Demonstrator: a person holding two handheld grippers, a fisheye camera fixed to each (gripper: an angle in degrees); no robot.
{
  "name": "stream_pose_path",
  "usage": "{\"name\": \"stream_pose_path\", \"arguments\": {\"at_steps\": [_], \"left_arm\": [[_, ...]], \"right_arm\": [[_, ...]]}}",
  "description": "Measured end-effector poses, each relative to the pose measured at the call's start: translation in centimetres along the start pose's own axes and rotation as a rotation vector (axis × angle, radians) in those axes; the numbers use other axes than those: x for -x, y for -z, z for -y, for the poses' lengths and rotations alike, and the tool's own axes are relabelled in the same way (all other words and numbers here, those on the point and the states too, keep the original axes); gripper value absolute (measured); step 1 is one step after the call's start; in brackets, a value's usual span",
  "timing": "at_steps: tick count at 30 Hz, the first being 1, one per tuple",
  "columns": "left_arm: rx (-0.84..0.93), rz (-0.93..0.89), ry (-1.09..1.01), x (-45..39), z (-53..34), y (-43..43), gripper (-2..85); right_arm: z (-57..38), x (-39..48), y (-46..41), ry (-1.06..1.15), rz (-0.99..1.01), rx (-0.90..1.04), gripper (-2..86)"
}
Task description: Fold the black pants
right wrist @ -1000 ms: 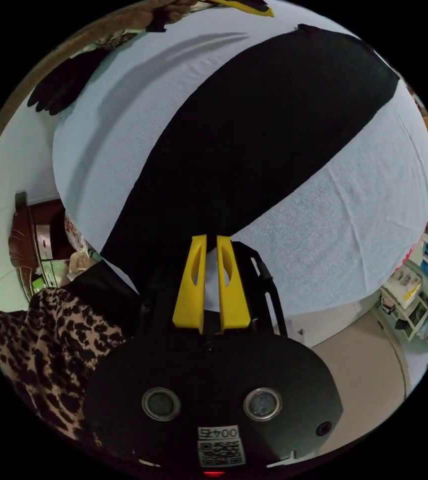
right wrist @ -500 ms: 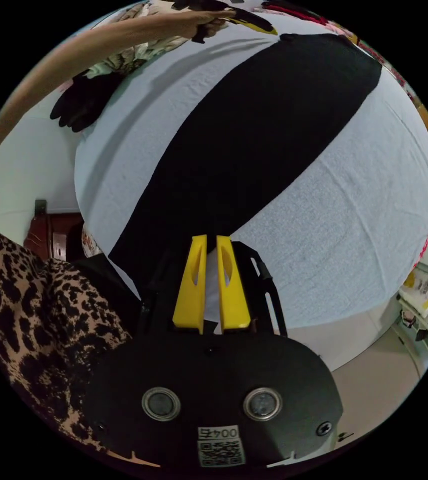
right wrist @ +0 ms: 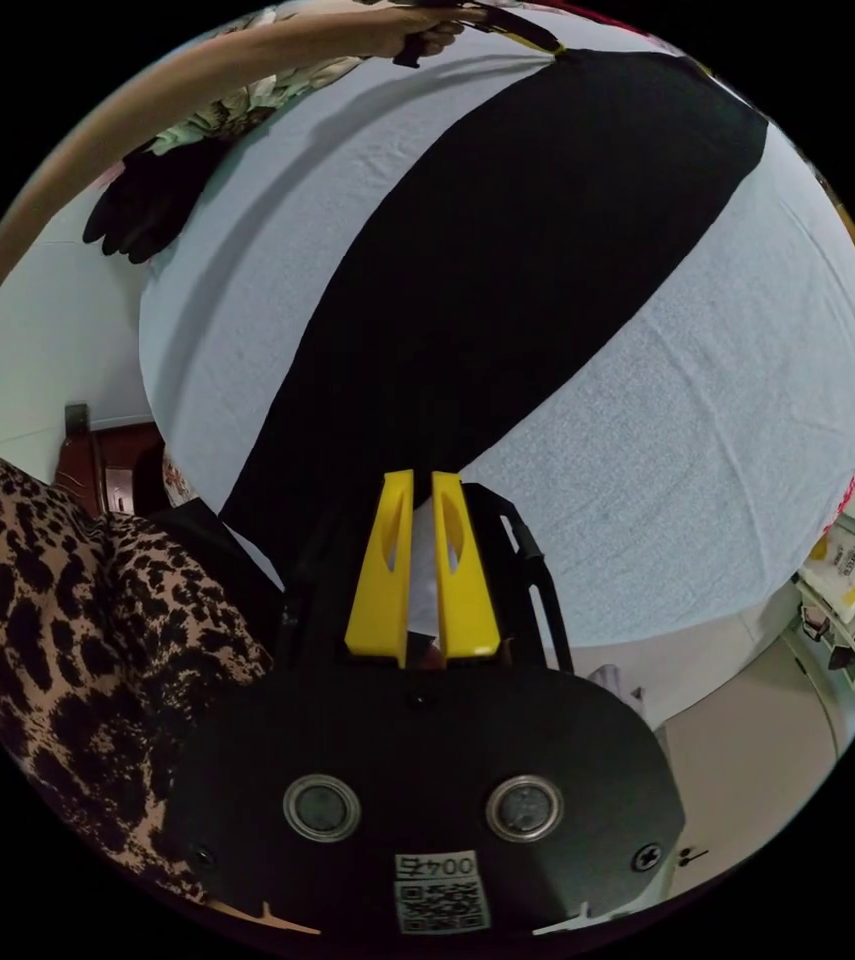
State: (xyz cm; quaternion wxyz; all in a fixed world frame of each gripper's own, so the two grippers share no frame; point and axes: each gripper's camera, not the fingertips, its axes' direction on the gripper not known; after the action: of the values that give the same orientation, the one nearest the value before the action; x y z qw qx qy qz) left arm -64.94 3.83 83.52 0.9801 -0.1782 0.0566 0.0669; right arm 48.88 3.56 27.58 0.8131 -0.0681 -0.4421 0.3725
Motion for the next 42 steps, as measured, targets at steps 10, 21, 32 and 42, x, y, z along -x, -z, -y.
{"name": "stream_pose_path", "arguments": {"at_steps": [10,21,32,42], "left_arm": [[-0.038,0.067,0.103,2.0,-2.0,-0.7,0.6],[-0.175,-0.119,0.285,4.6,-9.0,3.6,0.2],[0.021,-0.310,0.052,-13.8,-29.7,5.0,0.1],[0.093,-0.205,-0.038,-18.2,-35.8,2.6,0.2]], "right_arm": [[-1.3,0.6,0.8,0.031,-0.078,0.000,4.1],[-3.1,-1.0,1.9,0.005,-0.020,0.011,4.0],[-6.4,-1.7,3.0,-0.122,-0.080,-0.035,4.4],[-10.7,-2.1,3.9,-0.124,-0.184,-0.125,4.9]]}}
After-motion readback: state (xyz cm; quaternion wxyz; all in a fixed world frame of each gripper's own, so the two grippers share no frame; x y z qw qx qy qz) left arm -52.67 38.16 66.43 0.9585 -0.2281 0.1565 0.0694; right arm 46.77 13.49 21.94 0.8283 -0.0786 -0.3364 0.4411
